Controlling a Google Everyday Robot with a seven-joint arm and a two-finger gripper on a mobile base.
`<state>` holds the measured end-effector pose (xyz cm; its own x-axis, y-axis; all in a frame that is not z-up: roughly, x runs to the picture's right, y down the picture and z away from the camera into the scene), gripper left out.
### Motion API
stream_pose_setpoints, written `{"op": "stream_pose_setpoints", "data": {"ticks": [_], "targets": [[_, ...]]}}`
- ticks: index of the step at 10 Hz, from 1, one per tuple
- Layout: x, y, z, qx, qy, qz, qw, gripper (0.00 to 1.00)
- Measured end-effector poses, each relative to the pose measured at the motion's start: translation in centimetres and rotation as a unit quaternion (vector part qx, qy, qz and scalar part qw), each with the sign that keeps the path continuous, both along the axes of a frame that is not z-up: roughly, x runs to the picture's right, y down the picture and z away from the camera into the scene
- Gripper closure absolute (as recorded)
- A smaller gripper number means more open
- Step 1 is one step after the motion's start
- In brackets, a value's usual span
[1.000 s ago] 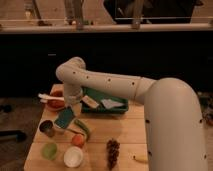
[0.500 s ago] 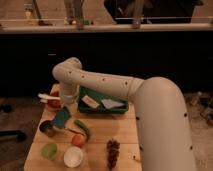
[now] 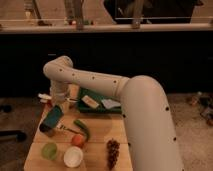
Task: Place sponge in metal cup
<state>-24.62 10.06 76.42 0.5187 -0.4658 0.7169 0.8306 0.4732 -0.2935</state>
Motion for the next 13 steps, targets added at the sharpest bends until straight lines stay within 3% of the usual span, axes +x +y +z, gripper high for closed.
{"op": "stream_pose_setpoints", "data": {"ticks": [6,13], "targets": [[-6.1,2.5,-0.6,-0.011,-0.055,-0.045,0.9974,1.0],[-7.9,4.6,-0.1,-0.026,-0.075,-0.068,0.9945,1.0]]}}
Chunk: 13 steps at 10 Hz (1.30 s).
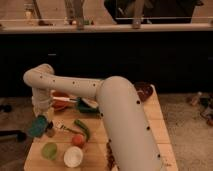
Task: Place sponge in metal cup
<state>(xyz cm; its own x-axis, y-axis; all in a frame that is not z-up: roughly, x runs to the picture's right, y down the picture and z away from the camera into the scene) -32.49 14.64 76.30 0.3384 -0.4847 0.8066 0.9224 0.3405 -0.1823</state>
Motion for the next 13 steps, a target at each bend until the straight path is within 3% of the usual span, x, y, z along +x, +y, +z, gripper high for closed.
{"op": "stream_pose_setpoints", "data": {"ticks": [9,13], "targets": [[1.2,0.3,1.7,-0.015,0.011,0.004,0.9998,0.98],[1.2,0.3,1.7,-0.015,0.011,0.005,0.9998,0.58]]}}
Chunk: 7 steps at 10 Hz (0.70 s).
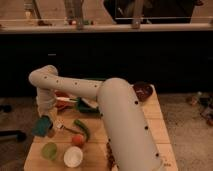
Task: Place sponge in metal cup
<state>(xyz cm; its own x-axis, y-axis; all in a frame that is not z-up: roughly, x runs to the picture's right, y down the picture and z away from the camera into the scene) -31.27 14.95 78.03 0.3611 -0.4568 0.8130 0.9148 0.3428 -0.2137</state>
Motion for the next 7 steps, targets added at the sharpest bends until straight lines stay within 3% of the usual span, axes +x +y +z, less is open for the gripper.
{"op": "stream_pose_setpoints", "data": {"ticks": [4,7], "targets": [[0.05,-0.03,0.02,0.0,0.0,0.001,1.0,0.22],[0.04,-0.03,0.02,0.0,0.0,0.001,1.0,0.2]]}}
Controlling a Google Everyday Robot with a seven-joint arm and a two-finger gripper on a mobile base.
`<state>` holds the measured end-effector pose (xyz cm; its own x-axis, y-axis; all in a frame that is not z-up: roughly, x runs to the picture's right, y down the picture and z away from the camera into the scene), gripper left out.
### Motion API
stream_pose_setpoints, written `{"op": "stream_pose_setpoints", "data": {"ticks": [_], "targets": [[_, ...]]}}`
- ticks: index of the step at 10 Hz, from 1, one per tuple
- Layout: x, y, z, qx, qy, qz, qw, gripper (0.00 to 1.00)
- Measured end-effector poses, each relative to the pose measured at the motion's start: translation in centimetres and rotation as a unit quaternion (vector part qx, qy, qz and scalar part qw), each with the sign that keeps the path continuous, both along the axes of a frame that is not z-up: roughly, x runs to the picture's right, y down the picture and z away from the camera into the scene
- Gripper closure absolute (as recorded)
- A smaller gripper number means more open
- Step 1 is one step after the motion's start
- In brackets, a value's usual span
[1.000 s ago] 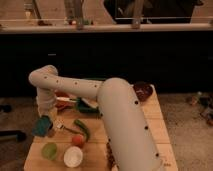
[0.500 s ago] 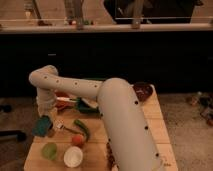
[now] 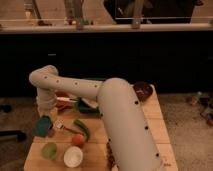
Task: Place sponge in metal cup
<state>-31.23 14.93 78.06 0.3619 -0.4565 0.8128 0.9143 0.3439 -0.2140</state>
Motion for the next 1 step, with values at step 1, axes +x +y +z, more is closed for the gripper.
{"op": "stream_pose_setpoints", "data": {"ticks": [1], "targets": [[0.0,0.0,0.0,0.0,0.0,0.0,1.0,0.2]]}}
